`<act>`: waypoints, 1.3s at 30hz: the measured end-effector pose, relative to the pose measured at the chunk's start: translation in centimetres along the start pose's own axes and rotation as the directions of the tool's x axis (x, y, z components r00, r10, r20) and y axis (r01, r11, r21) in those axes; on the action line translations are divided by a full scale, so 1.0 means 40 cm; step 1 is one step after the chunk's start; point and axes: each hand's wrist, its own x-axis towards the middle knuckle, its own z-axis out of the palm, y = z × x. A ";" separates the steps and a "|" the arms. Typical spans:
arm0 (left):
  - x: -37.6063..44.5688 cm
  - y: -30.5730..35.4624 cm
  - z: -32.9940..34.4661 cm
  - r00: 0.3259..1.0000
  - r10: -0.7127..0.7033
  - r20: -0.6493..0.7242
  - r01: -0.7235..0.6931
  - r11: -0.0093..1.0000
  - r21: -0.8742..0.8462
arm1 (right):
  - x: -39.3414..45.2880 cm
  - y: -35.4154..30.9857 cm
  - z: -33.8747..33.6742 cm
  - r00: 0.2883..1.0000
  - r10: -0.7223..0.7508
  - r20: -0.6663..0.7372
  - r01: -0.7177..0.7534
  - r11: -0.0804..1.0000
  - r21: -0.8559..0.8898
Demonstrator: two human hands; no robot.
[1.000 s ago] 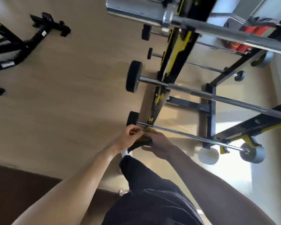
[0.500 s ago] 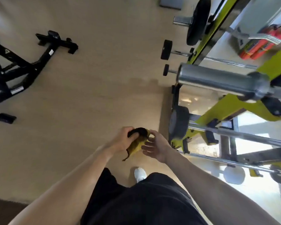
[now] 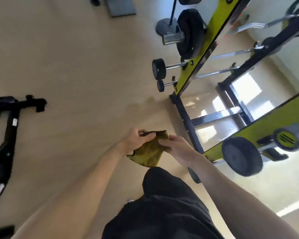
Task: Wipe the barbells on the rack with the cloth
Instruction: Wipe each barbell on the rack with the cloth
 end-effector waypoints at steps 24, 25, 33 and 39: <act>1.033 0.734 -0.966 0.990 0.064 0.129 -0.080 0.989 0.128 | 1.043 -0.893 0.094 0.887 -0.154 -0.434 0.194 0.980 0.049; 1.089 0.768 -1.002 0.989 0.060 0.136 -0.080 0.986 0.148 | 1.086 -0.933 0.098 0.881 -0.147 -0.450 0.190 0.980 0.052; 1.464 1.102 -1.207 0.878 0.095 0.468 -0.307 0.863 0.400 | 1.355 -1.243 0.110 0.571 -0.020 -0.821 0.262 0.952 0.159; 1.673 1.343 -1.134 0.754 0.074 0.653 -0.365 0.873 0.322 | 1.456 -1.414 -0.001 0.409 0.089 -0.908 0.373 0.892 0.255</act>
